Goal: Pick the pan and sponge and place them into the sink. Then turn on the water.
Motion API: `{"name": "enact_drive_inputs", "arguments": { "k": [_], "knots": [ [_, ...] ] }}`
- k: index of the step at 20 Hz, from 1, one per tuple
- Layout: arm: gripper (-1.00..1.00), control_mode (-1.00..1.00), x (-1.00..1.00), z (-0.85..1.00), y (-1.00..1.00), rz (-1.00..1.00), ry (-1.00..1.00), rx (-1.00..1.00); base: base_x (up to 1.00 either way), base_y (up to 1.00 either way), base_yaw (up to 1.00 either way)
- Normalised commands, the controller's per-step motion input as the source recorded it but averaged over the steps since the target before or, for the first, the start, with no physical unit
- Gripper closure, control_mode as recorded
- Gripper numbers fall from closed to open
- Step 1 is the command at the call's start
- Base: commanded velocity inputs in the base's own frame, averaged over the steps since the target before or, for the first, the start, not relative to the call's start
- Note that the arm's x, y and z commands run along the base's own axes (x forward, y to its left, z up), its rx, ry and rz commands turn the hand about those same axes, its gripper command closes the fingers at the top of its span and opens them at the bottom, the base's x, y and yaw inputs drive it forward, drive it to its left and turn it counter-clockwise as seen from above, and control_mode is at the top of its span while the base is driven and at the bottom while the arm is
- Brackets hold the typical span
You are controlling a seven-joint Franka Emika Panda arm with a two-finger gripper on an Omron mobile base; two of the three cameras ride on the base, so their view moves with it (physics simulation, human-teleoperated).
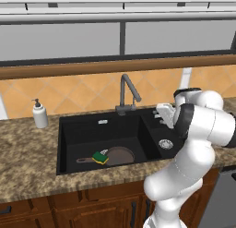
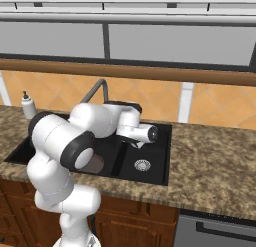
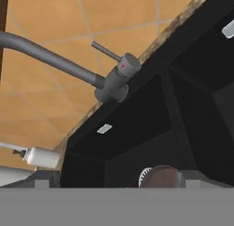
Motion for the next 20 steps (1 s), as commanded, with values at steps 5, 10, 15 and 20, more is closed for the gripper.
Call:
{"name": "enact_drive_inputs", "arguments": {
  "k": [5, 10, 15, 20],
  "knots": [
    [-1.00, -1.00, 0.05, 0.00, 0.09, 0.00, 0.00, 0.00, 0.00, 0.00, 0.00],
    [-1.00, -1.00, 0.25, 0.00, 0.29, 0.00, 0.00, 0.00, 0.00, 0.00, 0.00],
    [-1.00, -1.00, 0.46, 0.00, 0.24, 0.00, 0.01, 0.00, 0.00, 0.00, 0.00],
    [-1.00, -1.00, 0.52, 0.00, 0.01, 0.00, 0.00, 0.00, 0.00, 0.00, 0.00]
  ]
}}
